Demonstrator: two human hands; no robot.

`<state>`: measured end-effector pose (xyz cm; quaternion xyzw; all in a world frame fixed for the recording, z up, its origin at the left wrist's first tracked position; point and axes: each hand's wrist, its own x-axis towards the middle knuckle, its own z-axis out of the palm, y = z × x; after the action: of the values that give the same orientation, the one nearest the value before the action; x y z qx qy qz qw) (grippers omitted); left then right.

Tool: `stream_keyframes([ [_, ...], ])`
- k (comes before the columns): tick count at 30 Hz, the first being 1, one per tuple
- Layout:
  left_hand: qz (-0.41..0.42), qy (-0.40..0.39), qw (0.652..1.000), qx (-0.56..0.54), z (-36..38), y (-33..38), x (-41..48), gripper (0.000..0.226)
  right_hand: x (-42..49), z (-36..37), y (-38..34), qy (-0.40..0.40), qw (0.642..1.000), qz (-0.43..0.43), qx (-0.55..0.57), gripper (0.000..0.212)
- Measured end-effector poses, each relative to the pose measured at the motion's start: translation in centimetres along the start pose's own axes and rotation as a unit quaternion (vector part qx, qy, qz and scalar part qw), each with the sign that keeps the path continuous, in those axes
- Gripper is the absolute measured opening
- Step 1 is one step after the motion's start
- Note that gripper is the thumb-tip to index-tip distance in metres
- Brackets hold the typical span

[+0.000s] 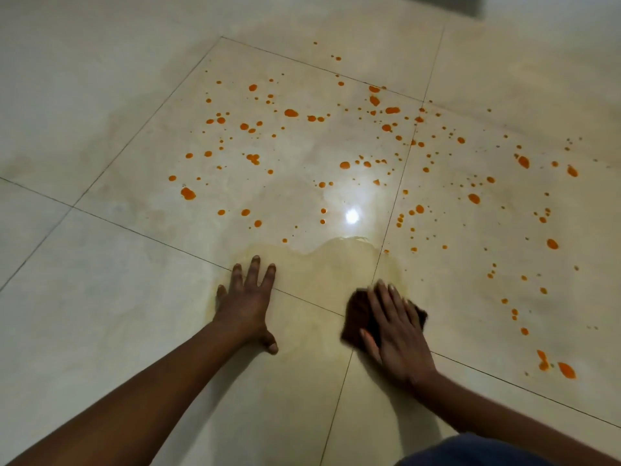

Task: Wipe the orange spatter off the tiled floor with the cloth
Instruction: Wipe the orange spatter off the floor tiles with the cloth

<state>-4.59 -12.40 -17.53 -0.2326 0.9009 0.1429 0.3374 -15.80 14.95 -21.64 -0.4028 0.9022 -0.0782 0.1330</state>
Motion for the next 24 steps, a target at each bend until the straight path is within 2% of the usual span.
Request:
stream_keyframes([
  [2,0.003,-0.003,1.0,0.001,-0.1,0.2,-0.2,0.149,-1.0,0.1,1.5,-0.013,1.0,-0.014,0.001,0.074],
  [7,0.004,-0.002,1.0,0.011,0.3,0.0,0.3,0.15,10.5,-2.0,1.3,0.024,0.992,0.124,0.005,0.082],
  [8,0.007,0.001,1.0,0.011,0.4,0.0,0.4,0.15,10.0,-1.8,1.1,0.028,0.993,0.116,0.003,0.081],
  [11,0.004,0.003,1.0,0.007,0.2,0.0,0.3,0.15,2.1,-0.4,0.1,-0.006,1.0,-0.007,-0.012,0.076],
  [13,0.0,0.003,1.0,0.009,0.0,0.2,0.1,0.151,1.2,-0.5,1.6,-0.016,0.999,-0.045,-0.007,0.076],
  [14,-0.001,0.001,1.0,0.012,0.0,0.2,0.0,0.151,3.3,-1.0,2.0,-0.014,1.0,-0.021,-0.01,0.077],
  [17,0.0,0.003,1.0,0.002,0.3,0.1,0.3,0.15,11.5,-2.5,2.0,0.024,0.991,0.13,0.004,0.079],
  [18,0.002,0.005,1.0,-0.001,0.3,0.0,0.3,0.15,12.4,-2.5,1.3,0.029,0.989,0.147,0.007,0.078],
  [19,0.003,0.006,1.0,-0.002,0.4,0.1,0.3,0.15,11.9,-2.0,0.7,0.03,0.992,0.126,0.008,0.076],
  [22,0.007,-0.005,1.0,-0.004,-0.2,0.0,-0.1,0.148,5.3,-0.5,-1.3,-0.015,0.999,-0.05,-0.005,0.074],
  [24,0.018,-0.024,1.0,-0.009,-1.2,-0.4,-0.3,0.144,3.6,-0.5,-0.7,-0.043,0.995,-0.09,-0.009,0.076],
])
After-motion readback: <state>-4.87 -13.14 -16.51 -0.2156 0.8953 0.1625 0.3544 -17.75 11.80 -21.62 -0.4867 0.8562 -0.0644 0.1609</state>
